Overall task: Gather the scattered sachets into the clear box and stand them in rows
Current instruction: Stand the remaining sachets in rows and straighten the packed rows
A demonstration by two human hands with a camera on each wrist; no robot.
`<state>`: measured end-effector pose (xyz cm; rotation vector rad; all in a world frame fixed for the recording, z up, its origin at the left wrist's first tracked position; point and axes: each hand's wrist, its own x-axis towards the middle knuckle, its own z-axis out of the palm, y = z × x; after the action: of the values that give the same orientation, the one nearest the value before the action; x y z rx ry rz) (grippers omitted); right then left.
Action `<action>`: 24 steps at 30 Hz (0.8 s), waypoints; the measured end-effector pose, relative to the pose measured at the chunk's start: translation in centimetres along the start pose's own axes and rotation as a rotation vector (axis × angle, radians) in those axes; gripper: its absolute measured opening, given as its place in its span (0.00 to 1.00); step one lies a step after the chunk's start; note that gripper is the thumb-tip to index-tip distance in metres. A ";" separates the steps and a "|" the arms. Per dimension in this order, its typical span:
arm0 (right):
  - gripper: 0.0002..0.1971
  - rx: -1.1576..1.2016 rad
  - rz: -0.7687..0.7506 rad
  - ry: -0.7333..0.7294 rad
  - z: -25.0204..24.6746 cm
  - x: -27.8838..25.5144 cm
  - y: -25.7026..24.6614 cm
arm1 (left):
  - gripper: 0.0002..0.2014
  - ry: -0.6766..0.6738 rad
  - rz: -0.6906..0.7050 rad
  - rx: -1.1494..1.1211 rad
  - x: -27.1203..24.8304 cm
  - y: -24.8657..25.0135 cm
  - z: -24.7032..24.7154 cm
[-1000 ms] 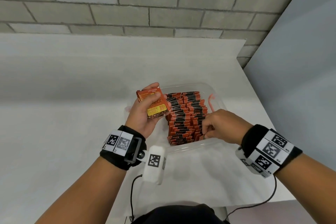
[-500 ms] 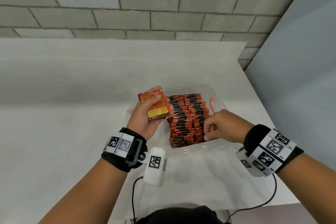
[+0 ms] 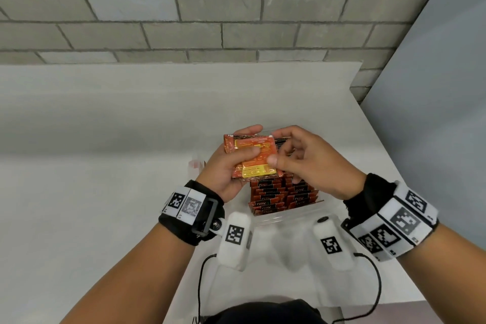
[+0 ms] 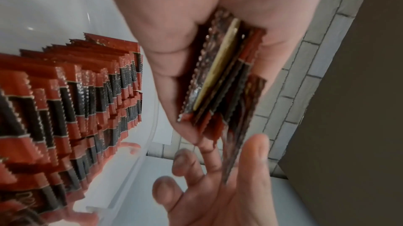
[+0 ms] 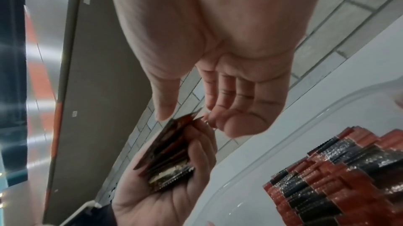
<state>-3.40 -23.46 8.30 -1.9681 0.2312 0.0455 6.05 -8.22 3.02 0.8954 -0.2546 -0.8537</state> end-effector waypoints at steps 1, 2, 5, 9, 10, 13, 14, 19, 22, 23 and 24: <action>0.20 0.003 -0.017 -0.007 0.2 0.1 0.1 | 0.22 -0.009 0.004 0.014 0.0 -0.1 0.1; 0.21 0.014 -0.031 -0.006 0.4 0.1 0.1 | 0.23 -0.015 0.011 0.023 0.0 -0.3 0.1; 0.15 0.065 -0.078 0.066 0.3 0.4 0.4 | 0.33 0.016 -0.006 0.024 -0.1 -0.6 0.1; 0.11 -0.089 -0.296 0.303 -0.3 0.1 0.6 | 0.32 0.070 -0.070 -0.083 0.0 -0.4 -0.1; 0.11 -0.169 -0.358 0.306 -0.2 0.0 0.6 | 0.30 0.062 -0.066 -0.100 0.1 -0.2 -0.1; 0.08 -0.409 -0.401 0.181 0.2 -0.2 1.5 | 0.26 0.028 -0.034 -0.074 0.1 0.1 0.1; 0.11 -0.442 -0.385 0.139 0.2 -0.2 1.8 | 0.24 0.023 -0.019 -0.049 0.3 0.1 0.1; 0.15 -0.269 -0.223 0.213 -0.4 -0.6 1.4 | 0.24 0.018 0.007 -0.068 0.4 -0.1 0.0; 0.17 -0.199 -0.089 0.223 -0.4 -0.5 1.3 | 0.24 -0.008 0.013 -0.069 0.3 -0.5 0.6; 0.18 -0.176 -0.057 0.207 -0.3 -0.5 1.2 | 0.25 -0.012 0.024 -0.071 0.4 -0.6 0.7; 0.19 -0.158 -0.038 0.190 -0.1 -0.6 1.2 | 0.25 -0.011 0.034 -0.070 0.4 -0.7 0.8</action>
<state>-4.17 -23.94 7.29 -2.1351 0.3220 -0.1534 5.51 -9.26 2.95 0.8189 -0.2475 -0.8318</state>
